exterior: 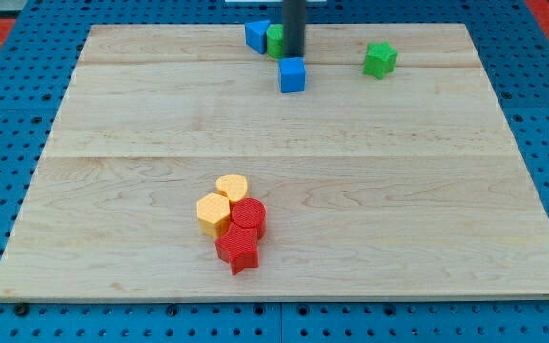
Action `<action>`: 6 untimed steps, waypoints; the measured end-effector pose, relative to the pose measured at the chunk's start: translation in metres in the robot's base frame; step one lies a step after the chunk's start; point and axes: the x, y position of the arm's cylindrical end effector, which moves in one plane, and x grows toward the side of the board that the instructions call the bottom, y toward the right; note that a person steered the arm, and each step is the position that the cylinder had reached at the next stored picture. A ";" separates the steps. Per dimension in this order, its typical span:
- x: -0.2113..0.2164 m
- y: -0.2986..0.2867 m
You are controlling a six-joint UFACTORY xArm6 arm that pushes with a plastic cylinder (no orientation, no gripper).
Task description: Slide blue triangle to top left
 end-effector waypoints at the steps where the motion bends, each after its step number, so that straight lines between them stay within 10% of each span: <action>1: -0.048 -0.010; 3: 0.013 -0.162; 6: -0.017 -0.281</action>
